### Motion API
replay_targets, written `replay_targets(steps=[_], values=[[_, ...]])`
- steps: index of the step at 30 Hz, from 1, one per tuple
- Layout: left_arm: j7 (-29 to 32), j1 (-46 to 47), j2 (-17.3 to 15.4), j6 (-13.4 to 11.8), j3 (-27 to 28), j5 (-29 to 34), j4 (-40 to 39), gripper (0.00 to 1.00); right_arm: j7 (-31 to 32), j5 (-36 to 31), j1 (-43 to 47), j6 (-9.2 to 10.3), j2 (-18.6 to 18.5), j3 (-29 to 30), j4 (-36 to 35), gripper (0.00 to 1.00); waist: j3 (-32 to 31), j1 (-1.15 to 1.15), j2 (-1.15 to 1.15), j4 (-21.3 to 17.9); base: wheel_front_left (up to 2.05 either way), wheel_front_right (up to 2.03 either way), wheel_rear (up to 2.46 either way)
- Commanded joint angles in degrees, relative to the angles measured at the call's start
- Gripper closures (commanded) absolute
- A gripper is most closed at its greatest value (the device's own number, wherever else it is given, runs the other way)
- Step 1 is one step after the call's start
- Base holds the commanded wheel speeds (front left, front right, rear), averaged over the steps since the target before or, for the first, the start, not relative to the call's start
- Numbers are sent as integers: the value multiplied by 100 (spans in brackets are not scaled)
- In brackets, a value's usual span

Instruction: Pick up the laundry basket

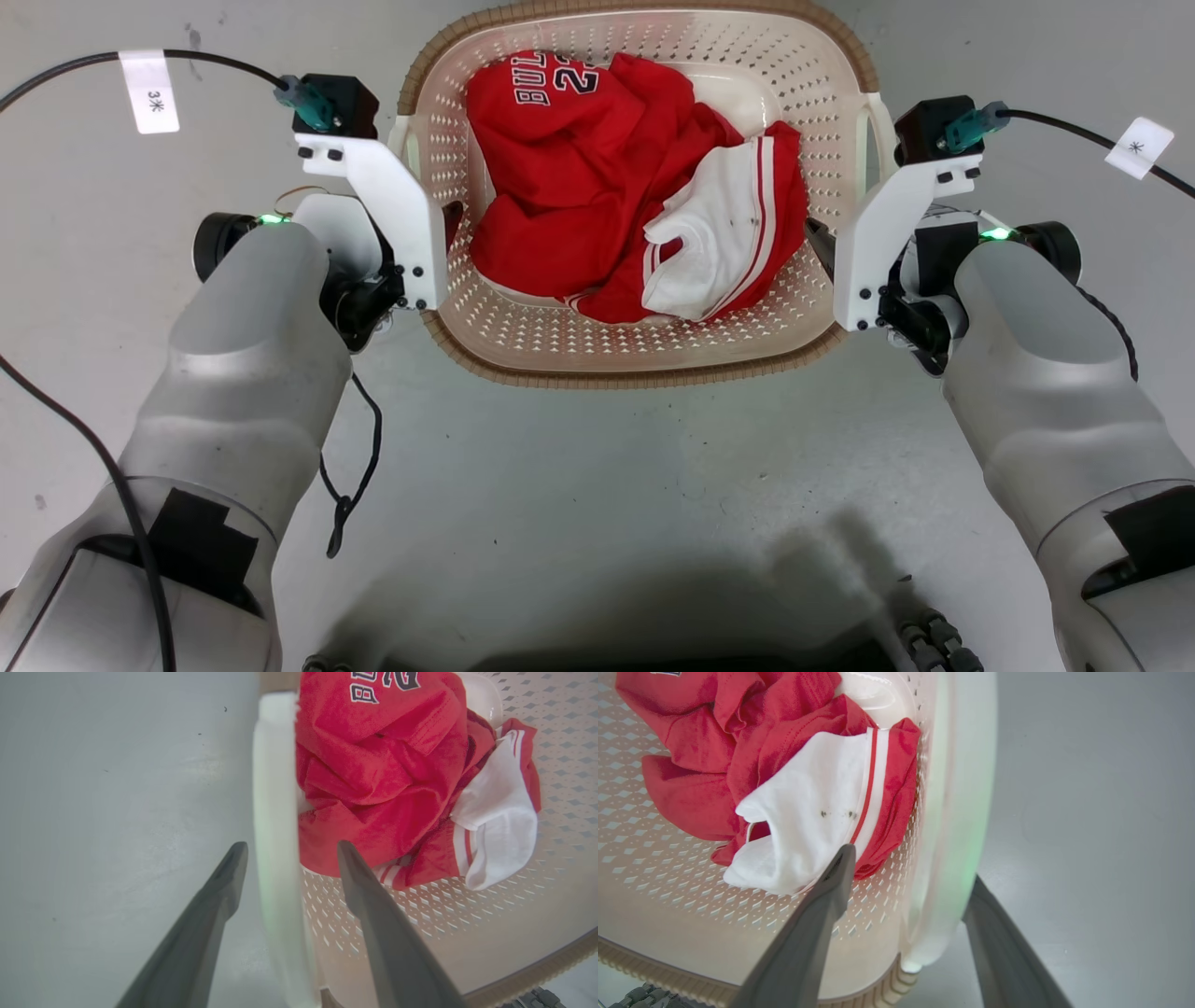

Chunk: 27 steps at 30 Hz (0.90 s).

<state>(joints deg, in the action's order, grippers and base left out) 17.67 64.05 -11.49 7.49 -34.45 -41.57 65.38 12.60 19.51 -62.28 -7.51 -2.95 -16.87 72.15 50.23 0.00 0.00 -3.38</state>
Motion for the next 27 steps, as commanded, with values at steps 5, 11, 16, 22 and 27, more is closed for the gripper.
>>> replay_targets(steps=[5, 11, 16, 22, 27], values=[[89, 94, 32, -3, -144, -200, 96, 100, 51, 303, -42, 2, 22, -208, 2, 100, 31, 0, 0, 19, 0, 0, 0], [113, 55, 48, 3, -278, -419, 108, 100, 46, 518, -62, -5, 35, -438, 14, 100, -8, 0, 0, 22, 0, 0, 0], [241, 12, 75, 9, -419, -608, 66, 100, 203, 725, -34, -6, 44, -671, -7, 100, -100, 0, 0, 44, 0, 0, 0], [606, -162, 166, 31, -579, -939, 8, 100, 739, 1095, 143, -32, 78, -1053, -157, 100, -449, 0, 0, 77, 0, 0, 0], [986, -380, 236, 35, -722, -1245, 45, 100, 1181, 1385, 279, -33, 94, -1297, -127, 100, -1004, 0, 0, 106, 0, 0, 0]])
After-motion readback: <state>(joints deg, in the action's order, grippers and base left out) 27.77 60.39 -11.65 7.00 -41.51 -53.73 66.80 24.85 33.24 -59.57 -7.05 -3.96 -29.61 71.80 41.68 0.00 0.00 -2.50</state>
